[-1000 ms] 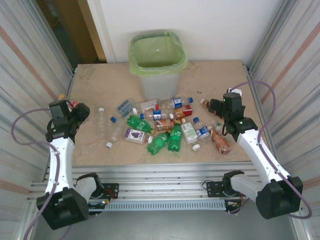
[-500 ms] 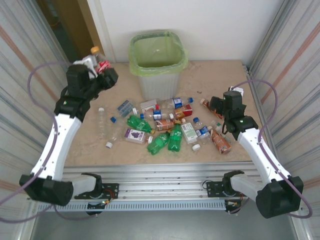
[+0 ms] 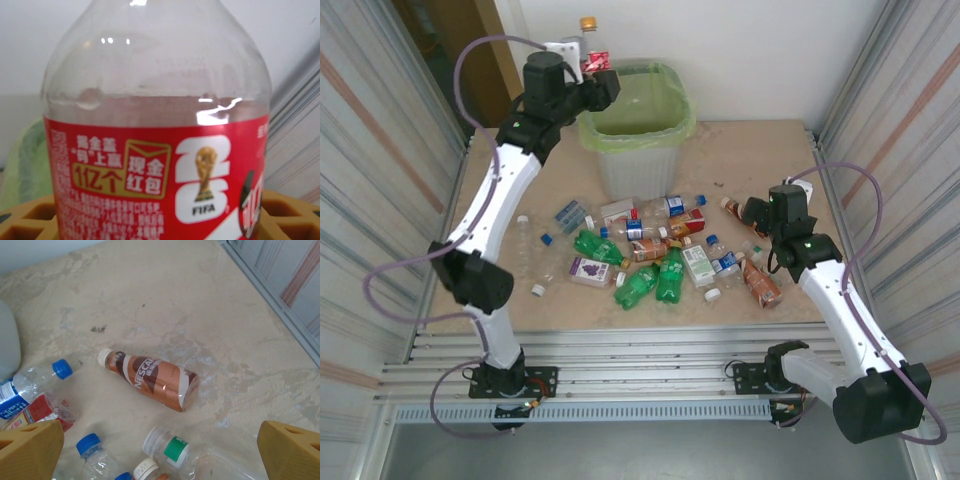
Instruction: Put the plastic bottles in the bin
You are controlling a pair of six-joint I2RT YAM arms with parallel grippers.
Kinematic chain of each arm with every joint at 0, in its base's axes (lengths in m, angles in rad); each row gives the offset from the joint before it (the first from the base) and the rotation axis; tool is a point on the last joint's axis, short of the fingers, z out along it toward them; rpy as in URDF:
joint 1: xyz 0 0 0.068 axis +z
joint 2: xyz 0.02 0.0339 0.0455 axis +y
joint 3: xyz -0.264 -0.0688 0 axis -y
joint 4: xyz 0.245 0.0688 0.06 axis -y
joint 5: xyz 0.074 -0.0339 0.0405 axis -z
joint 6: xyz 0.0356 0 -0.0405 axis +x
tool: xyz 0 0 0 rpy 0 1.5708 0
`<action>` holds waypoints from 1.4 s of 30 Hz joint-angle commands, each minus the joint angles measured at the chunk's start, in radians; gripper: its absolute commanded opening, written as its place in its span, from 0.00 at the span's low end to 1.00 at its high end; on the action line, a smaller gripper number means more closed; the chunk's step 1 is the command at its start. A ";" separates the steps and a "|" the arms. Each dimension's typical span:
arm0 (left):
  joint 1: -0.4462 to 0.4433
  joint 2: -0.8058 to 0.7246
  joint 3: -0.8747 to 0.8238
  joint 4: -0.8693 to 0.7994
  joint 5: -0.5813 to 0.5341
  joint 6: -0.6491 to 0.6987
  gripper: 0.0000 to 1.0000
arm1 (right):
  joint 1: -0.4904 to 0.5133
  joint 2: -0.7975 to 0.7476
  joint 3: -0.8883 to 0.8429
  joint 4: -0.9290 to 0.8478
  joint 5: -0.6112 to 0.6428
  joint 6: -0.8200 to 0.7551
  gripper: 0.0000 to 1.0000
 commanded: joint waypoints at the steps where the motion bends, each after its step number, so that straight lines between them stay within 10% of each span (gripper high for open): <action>1: -0.006 0.091 0.140 -0.054 0.015 0.072 0.24 | 0.004 -0.002 0.035 -0.068 0.020 0.049 0.98; 42: -0.009 0.328 0.221 -0.159 -0.019 0.243 0.56 | -0.106 0.159 0.054 -0.133 -0.097 0.125 0.98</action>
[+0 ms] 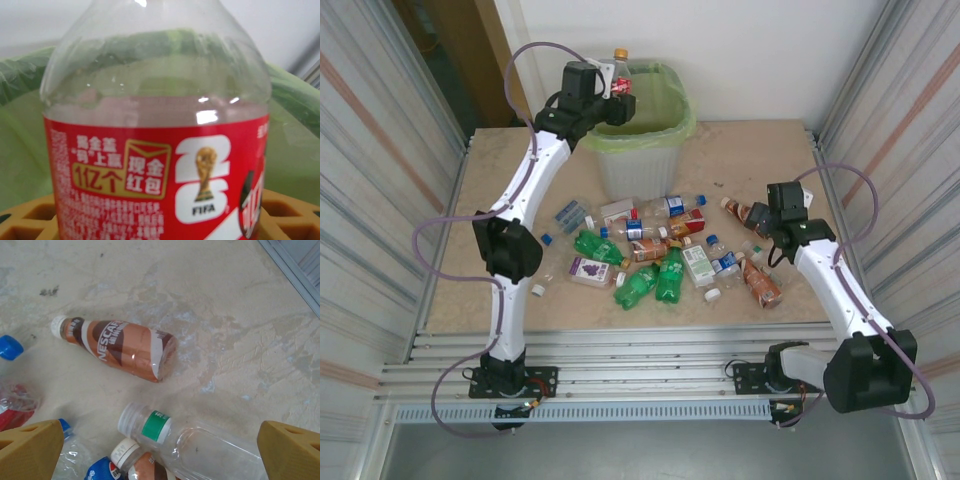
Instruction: Put the plastic bottles in the bin
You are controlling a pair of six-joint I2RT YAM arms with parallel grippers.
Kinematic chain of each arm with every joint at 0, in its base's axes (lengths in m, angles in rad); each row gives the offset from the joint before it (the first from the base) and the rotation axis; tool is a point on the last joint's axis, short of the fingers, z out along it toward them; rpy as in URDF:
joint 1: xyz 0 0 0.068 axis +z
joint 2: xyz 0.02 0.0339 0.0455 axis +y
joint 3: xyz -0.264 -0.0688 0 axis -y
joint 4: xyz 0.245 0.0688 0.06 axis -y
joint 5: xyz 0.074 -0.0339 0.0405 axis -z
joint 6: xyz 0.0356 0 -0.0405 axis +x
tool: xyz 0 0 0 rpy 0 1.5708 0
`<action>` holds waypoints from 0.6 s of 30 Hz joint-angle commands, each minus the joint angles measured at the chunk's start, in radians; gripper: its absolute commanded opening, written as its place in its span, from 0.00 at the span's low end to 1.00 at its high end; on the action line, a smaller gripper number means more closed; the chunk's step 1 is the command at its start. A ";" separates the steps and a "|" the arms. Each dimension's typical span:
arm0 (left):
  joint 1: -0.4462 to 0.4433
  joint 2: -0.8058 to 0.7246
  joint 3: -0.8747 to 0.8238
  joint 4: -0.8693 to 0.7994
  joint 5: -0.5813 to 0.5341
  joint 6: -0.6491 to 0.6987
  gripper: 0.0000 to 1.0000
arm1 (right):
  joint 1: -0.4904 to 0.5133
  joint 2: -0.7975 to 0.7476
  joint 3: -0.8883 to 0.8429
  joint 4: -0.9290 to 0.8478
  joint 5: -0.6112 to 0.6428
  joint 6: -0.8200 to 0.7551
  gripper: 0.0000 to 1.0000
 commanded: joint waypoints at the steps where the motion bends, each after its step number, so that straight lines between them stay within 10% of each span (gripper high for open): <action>1: -0.007 0.025 -0.009 -0.003 -0.023 0.035 0.57 | -0.025 0.002 0.012 -0.027 -0.048 0.039 0.98; 18: -0.012 0.034 0.020 0.001 -0.036 0.033 0.80 | -0.089 -0.051 -0.021 -0.034 -0.100 0.039 0.98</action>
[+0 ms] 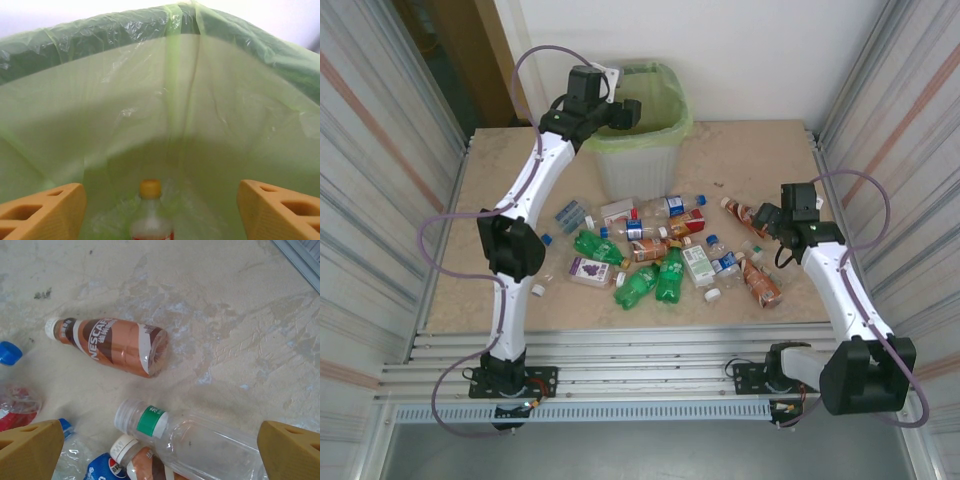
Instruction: Put the plastic bottles in the bin
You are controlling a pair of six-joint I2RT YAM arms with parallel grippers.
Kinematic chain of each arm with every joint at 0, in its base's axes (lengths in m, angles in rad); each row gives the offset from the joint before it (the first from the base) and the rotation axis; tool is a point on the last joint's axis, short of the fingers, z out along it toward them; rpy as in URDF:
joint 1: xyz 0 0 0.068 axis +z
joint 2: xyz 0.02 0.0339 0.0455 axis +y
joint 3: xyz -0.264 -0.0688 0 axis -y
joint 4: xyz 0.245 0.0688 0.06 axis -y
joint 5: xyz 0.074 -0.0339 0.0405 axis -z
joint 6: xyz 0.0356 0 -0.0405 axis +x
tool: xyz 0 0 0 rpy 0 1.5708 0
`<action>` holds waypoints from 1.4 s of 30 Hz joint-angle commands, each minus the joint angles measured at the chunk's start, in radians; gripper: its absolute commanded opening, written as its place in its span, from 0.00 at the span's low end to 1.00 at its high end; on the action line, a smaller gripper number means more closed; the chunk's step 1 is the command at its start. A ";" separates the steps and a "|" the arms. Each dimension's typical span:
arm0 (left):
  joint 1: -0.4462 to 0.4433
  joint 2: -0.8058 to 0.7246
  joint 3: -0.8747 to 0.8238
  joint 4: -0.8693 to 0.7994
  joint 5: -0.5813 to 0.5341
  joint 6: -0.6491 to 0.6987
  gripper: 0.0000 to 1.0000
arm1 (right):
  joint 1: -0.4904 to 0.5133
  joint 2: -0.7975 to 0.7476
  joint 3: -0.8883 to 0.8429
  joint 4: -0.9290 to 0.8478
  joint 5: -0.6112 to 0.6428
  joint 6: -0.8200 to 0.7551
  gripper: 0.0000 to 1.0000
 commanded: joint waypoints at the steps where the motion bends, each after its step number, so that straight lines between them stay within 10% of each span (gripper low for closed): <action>1: -0.003 0.005 0.026 -0.002 -0.009 0.010 0.80 | -0.010 -0.029 -0.012 -0.020 -0.013 0.020 0.98; 19: -0.018 -0.281 -0.031 0.000 0.003 -0.011 0.99 | -0.010 -0.057 -0.004 0.006 -0.023 0.001 0.98; 34: 0.006 -0.999 -0.986 0.053 -0.245 -0.097 0.99 | -0.005 -0.091 -0.017 0.010 0.005 -0.017 0.98; 42: 0.174 -1.258 -1.350 -0.092 -0.235 -0.233 0.99 | 0.006 -0.081 -0.024 0.033 0.004 0.005 0.98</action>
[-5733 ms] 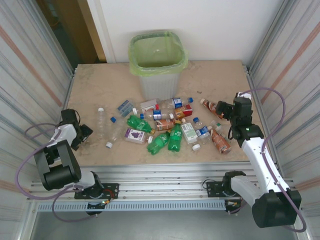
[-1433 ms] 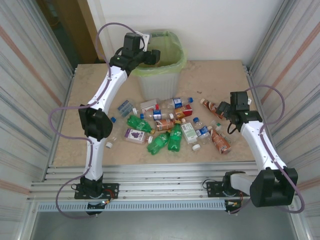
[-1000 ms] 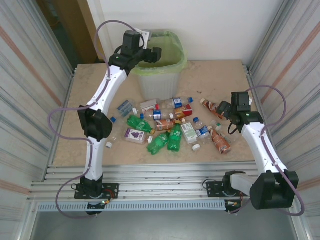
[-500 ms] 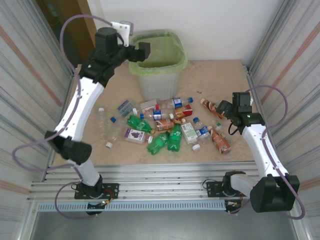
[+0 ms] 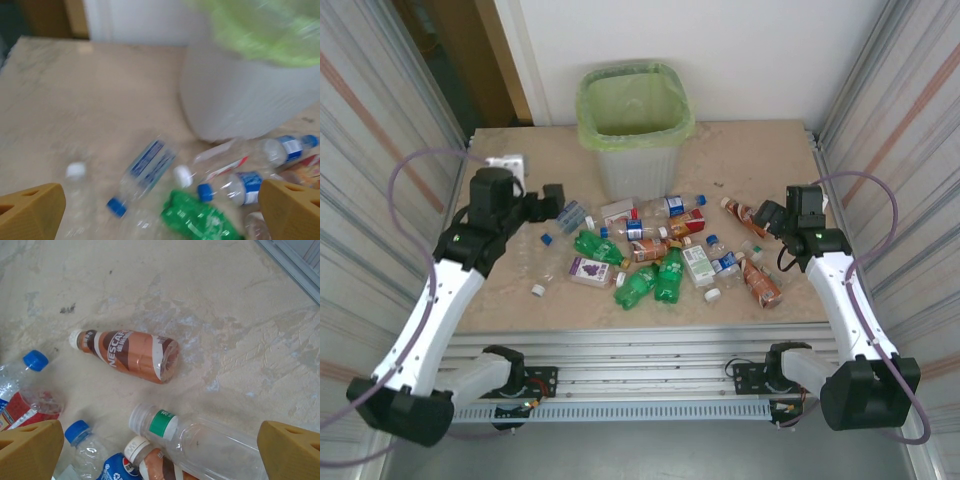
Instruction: Put the plastic bottles in the bin
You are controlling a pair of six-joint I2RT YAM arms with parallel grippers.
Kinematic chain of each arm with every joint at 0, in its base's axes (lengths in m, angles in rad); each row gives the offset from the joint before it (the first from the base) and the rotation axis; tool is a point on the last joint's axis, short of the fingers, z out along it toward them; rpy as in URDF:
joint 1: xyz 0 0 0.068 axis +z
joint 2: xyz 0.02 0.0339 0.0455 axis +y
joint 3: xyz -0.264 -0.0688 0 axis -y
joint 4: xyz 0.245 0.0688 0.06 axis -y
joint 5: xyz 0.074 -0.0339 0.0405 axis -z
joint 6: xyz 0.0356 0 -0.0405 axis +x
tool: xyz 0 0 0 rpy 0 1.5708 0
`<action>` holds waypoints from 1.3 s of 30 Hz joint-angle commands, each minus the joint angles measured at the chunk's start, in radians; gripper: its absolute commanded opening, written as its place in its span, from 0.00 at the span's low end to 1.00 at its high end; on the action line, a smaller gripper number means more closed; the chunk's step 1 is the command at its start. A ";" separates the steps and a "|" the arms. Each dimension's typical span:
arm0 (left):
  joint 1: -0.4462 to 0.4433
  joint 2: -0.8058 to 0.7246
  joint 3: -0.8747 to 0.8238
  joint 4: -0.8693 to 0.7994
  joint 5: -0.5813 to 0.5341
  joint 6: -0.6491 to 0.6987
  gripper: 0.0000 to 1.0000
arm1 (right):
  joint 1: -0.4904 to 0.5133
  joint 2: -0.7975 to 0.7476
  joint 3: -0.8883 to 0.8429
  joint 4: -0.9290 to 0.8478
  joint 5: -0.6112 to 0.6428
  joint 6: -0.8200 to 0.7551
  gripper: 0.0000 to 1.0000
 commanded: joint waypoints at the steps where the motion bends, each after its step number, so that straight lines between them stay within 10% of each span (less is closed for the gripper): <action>1: 0.095 -0.061 -0.101 -0.086 0.018 -0.091 0.99 | 0.007 -0.002 -0.010 0.015 0.025 0.012 0.98; 11: 0.328 -0.049 -0.313 0.007 0.193 -0.114 0.99 | 0.030 0.020 -0.003 -0.001 0.048 0.046 0.98; 39: 0.392 0.421 -0.286 0.163 0.171 -0.145 0.91 | 0.042 0.002 0.007 -0.037 0.088 0.056 0.98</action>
